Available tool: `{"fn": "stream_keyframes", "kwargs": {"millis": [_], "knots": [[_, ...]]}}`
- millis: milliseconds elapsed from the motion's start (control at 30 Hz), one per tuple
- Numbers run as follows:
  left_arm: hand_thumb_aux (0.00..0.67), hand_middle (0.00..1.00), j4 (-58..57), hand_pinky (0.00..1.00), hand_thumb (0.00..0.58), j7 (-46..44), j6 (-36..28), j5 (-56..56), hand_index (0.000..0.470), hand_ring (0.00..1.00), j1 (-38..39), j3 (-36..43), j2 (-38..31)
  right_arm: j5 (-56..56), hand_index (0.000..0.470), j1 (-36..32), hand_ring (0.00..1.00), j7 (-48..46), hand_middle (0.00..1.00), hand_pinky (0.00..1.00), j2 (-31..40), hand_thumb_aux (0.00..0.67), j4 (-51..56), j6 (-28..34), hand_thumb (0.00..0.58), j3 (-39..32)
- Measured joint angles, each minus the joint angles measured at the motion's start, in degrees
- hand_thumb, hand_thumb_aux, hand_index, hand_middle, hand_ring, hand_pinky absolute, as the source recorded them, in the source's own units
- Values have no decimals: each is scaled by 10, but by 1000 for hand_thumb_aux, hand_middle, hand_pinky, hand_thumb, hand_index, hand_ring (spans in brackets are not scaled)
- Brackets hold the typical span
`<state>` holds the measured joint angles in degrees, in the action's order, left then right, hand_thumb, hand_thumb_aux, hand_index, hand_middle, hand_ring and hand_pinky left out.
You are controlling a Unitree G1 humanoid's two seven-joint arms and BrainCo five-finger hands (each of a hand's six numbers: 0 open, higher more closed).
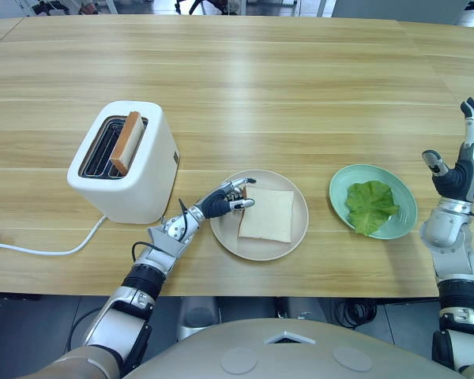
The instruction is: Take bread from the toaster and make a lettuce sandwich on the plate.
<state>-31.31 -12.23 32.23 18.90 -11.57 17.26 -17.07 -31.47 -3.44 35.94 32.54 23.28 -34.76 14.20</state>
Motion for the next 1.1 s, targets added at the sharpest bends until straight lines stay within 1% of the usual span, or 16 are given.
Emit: {"fn": "stream_keyframes", "kwargs": {"millis": [133,200,300,400,600,767,933,1033,1067,1100], "knots": [[0,0,15,0,0,45,4,49,0,0,7,0,-26,-73,0,18,0,-8,0,0,46,0,2,55,0,-31],[0,0,29,0,0,73,3,81,0,0,9,0,-38,-107,0,22,0,-39,0,0,69,0,12,87,0,-67],[0,0,50,0,0,101,-1,110,0,0,10,-1,-48,-132,0,23,0,-75,0,0,78,0,47,120,0,-112],[0,0,76,0,0,113,-6,122,0,0,18,-1,-53,-142,0,18,0,-92,0,0,83,0,97,143,0,-148],[0,0,142,0,0,124,-16,121,0,0,41,-11,-56,-137,0,13,0,-124,0,0,90,0,112,150,0,-184],[0,0,176,0,0,140,-21,105,0,0,59,-46,-56,-135,0,26,0,-131,0,0,106,0,70,172,0,-188],[0,0,185,0,0,156,-26,89,0,0,67,-80,-56,-134,0,32,0,-132,0,0,117,0,59,189,0,-190],[0,0,185,0,0,160,-26,85,0,0,74,-87,-55,-135,14,30,0,-130,0,0,117,21,70,198,36,-197],[0,0,185,0,0,160,-26,84,0,0,76,-88,-55,-135,14,29,0,-129,0,0,117,21,76,200,36,-199],[0,0,185,0,0,161,-26,84,0,0,78,-88,-54,-135,23,27,0,-129,0,0,118,34,83,203,58,-202]]}}
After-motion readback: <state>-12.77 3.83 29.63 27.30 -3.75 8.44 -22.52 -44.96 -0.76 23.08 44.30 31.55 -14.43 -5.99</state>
